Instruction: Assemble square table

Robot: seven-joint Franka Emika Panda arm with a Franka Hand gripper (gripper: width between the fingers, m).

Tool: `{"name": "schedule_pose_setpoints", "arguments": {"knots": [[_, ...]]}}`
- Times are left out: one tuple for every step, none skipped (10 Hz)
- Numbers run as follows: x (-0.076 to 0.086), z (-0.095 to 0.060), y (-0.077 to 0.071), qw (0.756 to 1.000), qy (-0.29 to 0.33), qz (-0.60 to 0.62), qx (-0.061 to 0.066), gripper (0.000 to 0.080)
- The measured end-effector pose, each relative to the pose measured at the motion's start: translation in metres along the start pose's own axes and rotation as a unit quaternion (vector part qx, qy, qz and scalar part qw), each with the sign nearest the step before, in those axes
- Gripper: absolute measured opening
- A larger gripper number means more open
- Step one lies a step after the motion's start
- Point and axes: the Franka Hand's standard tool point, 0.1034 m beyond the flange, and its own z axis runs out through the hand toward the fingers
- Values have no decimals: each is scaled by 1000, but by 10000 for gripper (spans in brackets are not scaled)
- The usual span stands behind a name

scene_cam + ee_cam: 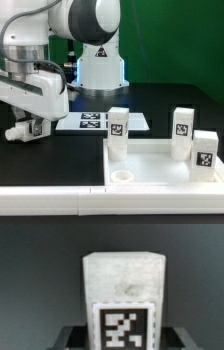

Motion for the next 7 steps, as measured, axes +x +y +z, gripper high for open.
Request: {"name": "schedule_pose_setpoints", "arguments": {"knots": [[1,-1,0,1000,3,26,0,285],[4,-2,1,998,10,67,-1,285],[5,-3,5,993,16,116,1,285],[4,-1,10,984,13,176,7,285],[2,-1,10,978,7,206,12,285],[1,-3,10,974,4,223,20,285],[4,-3,9,979,10,201,19,285]]}}
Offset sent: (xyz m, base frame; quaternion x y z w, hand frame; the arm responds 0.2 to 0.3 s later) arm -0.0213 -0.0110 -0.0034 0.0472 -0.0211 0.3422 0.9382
